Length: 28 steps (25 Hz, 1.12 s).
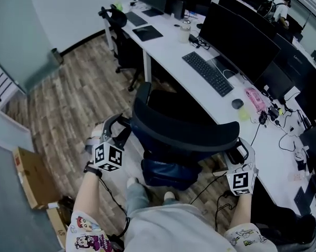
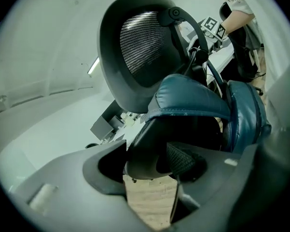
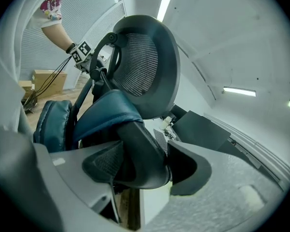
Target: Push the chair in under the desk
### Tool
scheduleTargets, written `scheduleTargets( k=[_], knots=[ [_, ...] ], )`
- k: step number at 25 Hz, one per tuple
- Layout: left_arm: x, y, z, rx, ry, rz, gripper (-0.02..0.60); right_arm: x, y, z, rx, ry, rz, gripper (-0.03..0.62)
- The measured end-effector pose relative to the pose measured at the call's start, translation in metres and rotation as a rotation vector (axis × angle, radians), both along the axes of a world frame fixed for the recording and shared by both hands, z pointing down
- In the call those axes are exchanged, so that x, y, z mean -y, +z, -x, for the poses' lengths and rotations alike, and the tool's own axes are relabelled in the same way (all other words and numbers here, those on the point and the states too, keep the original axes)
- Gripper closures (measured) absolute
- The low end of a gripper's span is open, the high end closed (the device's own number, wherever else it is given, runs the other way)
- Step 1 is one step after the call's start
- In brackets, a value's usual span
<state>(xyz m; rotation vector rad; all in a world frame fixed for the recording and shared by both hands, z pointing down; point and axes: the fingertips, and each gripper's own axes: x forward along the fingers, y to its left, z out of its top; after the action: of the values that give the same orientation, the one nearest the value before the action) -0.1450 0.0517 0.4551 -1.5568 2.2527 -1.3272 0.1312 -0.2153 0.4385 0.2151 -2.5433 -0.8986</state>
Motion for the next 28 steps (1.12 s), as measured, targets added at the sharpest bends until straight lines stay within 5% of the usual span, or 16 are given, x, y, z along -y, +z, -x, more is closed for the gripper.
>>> scheduleTargets(
  k=[15,28],
  knots=[
    [0.057,-0.002,0.113,0.002,0.228,-0.004,0.319,-0.01,0.003,0.061,0.008,0.249,0.005,0.312],
    [0.09,-0.005,0.173,0.001,0.349,-0.022,0.322,-0.011,0.001,0.103,0.001,0.363,0.007,0.312]
  ],
)
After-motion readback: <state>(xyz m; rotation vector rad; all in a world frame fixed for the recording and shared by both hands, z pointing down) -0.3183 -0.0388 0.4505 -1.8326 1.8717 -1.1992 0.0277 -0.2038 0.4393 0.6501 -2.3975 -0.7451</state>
